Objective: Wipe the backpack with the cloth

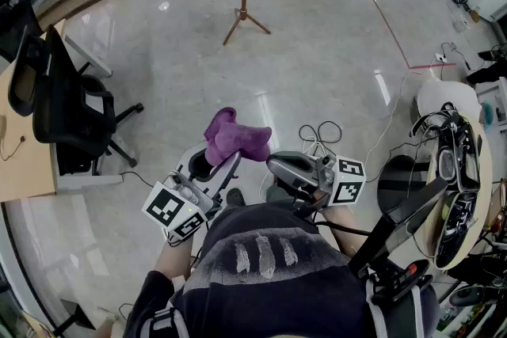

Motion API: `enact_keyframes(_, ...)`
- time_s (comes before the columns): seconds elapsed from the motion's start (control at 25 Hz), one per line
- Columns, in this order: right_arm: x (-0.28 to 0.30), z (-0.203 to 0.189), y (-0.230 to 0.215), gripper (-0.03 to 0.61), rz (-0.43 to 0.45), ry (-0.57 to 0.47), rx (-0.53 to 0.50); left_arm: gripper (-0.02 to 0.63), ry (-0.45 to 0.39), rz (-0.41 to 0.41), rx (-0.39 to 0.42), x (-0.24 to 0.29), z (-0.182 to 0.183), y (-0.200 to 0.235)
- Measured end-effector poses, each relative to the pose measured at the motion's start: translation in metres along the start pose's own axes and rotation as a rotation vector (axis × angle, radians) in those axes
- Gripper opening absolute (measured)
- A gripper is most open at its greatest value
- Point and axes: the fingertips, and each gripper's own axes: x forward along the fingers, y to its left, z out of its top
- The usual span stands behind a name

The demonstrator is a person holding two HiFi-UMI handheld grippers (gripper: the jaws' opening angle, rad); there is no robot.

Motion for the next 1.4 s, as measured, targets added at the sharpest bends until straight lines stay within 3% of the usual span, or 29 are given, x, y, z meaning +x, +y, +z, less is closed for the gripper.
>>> enact_keyframes(0.28,-0.067,0.074,-0.046,0.005,-0.009,-0.035,0.021,0.118,0.021,0.02,-0.036,0.112,0.002,0.009)
enact_keyframes(0.6,-0.085,0.155,-0.107,0.005,0.046,-0.001,0.06,0.118,0.064,0.142,0.063,0.185,0.01,0.057)
enact_keyframes(0.84,-0.017,0.183,-0.165,0.005,0.037,0.103,0.053,0.118,0.06,0.238,0.056,0.193,0.022,0.156)
enact_keyframes(1.12,0.095,0.249,-0.218,0.005,0.02,0.138,0.003,0.118,0.067,0.222,0.063,0.218,0.066,0.289)
enact_keyframes(1.24,0.134,0.265,-0.243,0.005,0.01,0.167,0.004,0.118,0.072,0.268,0.084,0.225,0.08,0.349)
enact_keyframes(1.4,0.154,0.298,-0.296,0.005,-0.03,0.198,0.005,0.118,0.096,0.339,0.055,0.254,0.074,0.417)
